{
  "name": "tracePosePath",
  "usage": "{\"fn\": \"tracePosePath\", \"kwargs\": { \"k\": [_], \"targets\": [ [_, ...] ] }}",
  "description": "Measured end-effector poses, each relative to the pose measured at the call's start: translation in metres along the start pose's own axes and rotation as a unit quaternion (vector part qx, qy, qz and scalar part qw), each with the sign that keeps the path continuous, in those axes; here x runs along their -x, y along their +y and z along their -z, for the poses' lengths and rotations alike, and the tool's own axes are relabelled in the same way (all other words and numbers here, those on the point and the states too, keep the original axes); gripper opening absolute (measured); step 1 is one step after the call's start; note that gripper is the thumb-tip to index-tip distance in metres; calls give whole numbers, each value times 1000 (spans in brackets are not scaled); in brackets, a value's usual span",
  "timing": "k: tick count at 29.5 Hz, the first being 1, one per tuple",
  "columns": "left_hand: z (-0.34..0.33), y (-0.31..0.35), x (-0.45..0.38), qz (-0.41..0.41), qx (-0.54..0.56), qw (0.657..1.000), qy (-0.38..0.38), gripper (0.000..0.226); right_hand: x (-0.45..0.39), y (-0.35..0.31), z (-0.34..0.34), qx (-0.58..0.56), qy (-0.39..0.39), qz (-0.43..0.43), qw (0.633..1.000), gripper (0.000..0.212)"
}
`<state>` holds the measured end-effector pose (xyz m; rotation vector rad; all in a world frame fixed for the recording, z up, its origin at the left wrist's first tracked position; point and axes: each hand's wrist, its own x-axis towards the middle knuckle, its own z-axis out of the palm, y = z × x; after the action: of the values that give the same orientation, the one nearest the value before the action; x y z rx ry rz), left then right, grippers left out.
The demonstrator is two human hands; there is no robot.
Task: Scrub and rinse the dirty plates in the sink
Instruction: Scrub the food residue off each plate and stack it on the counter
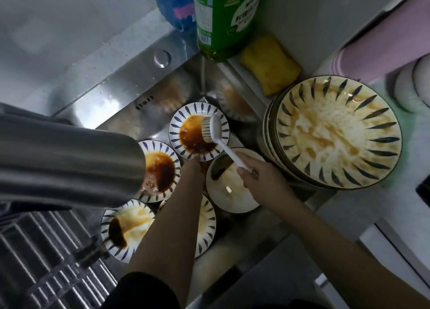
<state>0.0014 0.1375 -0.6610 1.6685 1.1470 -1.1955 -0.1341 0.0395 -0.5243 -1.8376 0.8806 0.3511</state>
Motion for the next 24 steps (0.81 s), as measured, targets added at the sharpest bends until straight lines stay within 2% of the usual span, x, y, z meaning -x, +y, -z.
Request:
{"fn": "tracePosePath", "kwargs": {
  "k": [4, 15, 17, 18, 19, 21, 24],
  "targets": [
    [-2, -1, 4, -29, -19, 999, 1, 30, 1, 2, 3, -14, 0, -10, 1000, 43],
    [1, 0, 12, -61, 74, 995, 2, 12, 11, -3, 4, -15, -10, 2, 1000, 44],
    [-1, 4, 9, -73, 88, 993, -25, 5, 12, -3, 4, -20, -9, -1, 1000, 44],
    [-1, 5, 8, -84, 82, 992, -52, 17, 13, -4, 4, -22, -8, 1, 1000, 43],
    [-1, 4, 4, -84, 71, 993, -46, 20, 14, -5, 4, -25, -6, 2, 1000, 43],
    [6, 2, 11, -64, 72, 995, 7, 8, 18, -7, 5, -20, -4, 8, 1000, 43],
    [15, -4, 22, -53, 67, 996, 14, 13, 22, -9, 5, -7, -2, 15, 1000, 42]
  ]
}}
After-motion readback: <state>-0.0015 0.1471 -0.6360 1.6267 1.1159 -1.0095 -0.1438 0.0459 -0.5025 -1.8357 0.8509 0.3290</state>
